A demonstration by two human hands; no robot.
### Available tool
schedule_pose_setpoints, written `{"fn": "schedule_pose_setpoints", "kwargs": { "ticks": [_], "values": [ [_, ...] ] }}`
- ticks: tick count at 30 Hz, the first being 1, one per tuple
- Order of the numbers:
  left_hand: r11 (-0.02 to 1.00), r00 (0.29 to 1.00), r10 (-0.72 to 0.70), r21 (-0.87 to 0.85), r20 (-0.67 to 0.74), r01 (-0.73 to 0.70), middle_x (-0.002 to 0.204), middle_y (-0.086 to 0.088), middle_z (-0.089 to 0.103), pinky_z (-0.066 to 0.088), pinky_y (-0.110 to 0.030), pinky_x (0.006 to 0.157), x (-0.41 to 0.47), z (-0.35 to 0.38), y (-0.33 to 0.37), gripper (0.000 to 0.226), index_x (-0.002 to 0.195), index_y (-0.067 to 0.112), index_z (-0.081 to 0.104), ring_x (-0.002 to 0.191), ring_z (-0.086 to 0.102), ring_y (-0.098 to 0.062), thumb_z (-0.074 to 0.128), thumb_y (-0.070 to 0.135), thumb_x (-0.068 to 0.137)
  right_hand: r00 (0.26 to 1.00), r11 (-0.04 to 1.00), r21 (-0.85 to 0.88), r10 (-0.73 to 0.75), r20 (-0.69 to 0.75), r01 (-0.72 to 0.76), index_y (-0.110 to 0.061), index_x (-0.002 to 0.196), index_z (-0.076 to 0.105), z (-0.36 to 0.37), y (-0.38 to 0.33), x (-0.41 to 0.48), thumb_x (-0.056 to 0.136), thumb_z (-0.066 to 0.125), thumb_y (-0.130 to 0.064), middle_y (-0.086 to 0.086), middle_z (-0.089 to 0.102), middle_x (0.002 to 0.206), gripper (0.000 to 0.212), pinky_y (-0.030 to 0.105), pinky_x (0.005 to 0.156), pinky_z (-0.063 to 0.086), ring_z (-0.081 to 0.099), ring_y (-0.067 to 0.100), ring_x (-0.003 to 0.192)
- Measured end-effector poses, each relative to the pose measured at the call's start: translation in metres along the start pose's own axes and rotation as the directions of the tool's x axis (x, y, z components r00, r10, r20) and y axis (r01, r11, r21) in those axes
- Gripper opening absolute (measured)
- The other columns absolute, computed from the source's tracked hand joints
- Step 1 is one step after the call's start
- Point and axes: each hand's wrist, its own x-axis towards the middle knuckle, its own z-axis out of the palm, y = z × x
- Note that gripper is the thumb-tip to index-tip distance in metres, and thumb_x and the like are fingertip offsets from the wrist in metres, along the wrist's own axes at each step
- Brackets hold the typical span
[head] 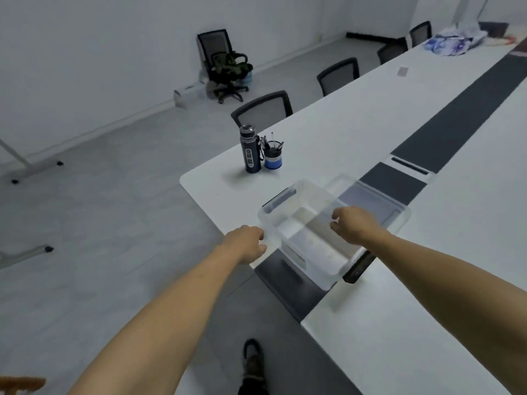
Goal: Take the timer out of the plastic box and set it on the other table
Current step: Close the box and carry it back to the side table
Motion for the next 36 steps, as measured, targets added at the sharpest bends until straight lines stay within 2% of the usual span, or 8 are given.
{"fn": "schedule_pose_setpoints", "kwargs": {
  "ticks": [7,13,18,22,26,30,34,36],
  "values": [
    [0.974,0.975,0.222,0.051,-0.016,-0.221,0.130,-0.004,0.056,0.047,-0.034,0.084,0.123,-0.027,-0.008,0.040,0.132,0.019,0.053,0.109,0.058,-0.025,0.047,0.034,0.096,0.930,0.933,0.083,0.357,-0.088,-0.350,-0.017,0.109,0.067,0.003,0.033,0.052,0.095,0.047,-0.033,0.007,0.070,0.106,0.029,0.034,0.072,0.050,0.064,0.030,0.093],
    [0.921,0.930,0.368,0.148,-0.029,-0.360,0.126,-0.010,0.050,0.046,-0.039,0.088,0.208,-0.035,-0.002,0.050,0.143,0.020,0.037,0.111,0.052,-0.030,0.044,0.031,0.095,0.757,0.752,0.247,0.646,-0.093,-0.611,-0.013,0.109,0.068,0.011,0.056,0.064,0.093,0.050,-0.027,0.012,0.070,0.105,0.027,0.030,0.067,0.042,0.061,0.031,0.085],
    [0.913,0.918,0.397,0.094,0.015,-0.396,0.131,-0.013,0.047,0.047,-0.042,0.090,0.254,-0.019,0.018,0.059,0.148,0.017,0.026,0.113,0.051,-0.032,0.047,0.029,0.093,0.584,0.547,0.347,0.811,0.002,-0.761,-0.013,0.122,0.063,0.025,0.091,0.057,0.095,0.051,-0.029,0.011,0.067,0.118,0.034,0.033,0.076,0.044,0.062,0.033,0.103],
    [0.934,0.934,0.356,0.032,0.012,-0.356,0.136,-0.014,0.046,0.047,-0.043,0.093,0.284,-0.009,0.032,0.067,0.152,0.012,0.014,0.118,0.050,-0.033,0.047,0.024,0.094,0.484,0.400,0.394,0.864,0.139,-0.828,-0.007,0.123,0.062,0.048,0.125,0.063,0.094,0.054,-0.028,0.014,0.065,0.121,0.036,0.035,0.078,0.045,0.062,0.035,0.106],
    [0.937,0.935,0.350,0.044,-0.062,-0.348,0.126,-0.012,0.054,0.048,-0.039,0.079,0.302,0.006,0.034,0.054,0.145,0.010,0.027,0.108,0.050,-0.030,0.044,0.014,0.094,0.431,0.282,0.449,0.859,0.276,-0.848,0.003,0.121,0.061,0.073,0.150,0.088,0.095,0.055,-0.024,0.020,0.065,0.122,0.038,0.044,0.090,0.051,0.063,0.037,0.108],
    [0.928,0.917,0.373,0.034,-0.139,-0.372,0.122,-0.011,0.055,0.053,-0.038,0.072,0.310,0.018,0.031,0.049,0.145,0.009,0.032,0.100,0.053,-0.028,0.043,0.019,0.097,0.418,0.260,0.418,0.838,0.350,-0.871,-0.003,0.091,0.054,0.095,0.164,0.114,0.095,0.056,-0.024,0.016,0.062,0.090,0.022,0.032,0.059,0.043,0.055,0.025,0.067],
    [0.933,0.930,0.343,-0.070,-0.133,-0.354,0.122,-0.007,0.055,0.054,-0.039,0.074,0.314,0.024,0.030,0.050,0.146,0.016,0.028,0.101,0.054,-0.025,0.041,0.022,0.098,0.398,0.294,0.308,0.840,0.368,-0.905,-0.002,0.121,0.049,0.110,0.167,0.132,0.091,0.064,-0.023,0.019,0.061,0.114,0.040,0.032,0.067,0.042,0.061,0.036,0.098],
    [0.935,0.937,0.324,-0.107,-0.133,-0.339,0.123,-0.005,0.055,0.054,-0.037,0.075,0.315,0.024,0.028,0.050,0.145,0.019,0.028,0.102,0.055,-0.023,0.042,0.024,0.098,0.394,0.290,0.307,0.841,0.370,-0.907,-0.001,0.121,0.048,0.112,0.169,0.137,0.087,0.068,-0.022,0.019,0.060,0.113,0.044,0.032,0.068,0.042,0.061,0.037,0.100]
  ]
}}
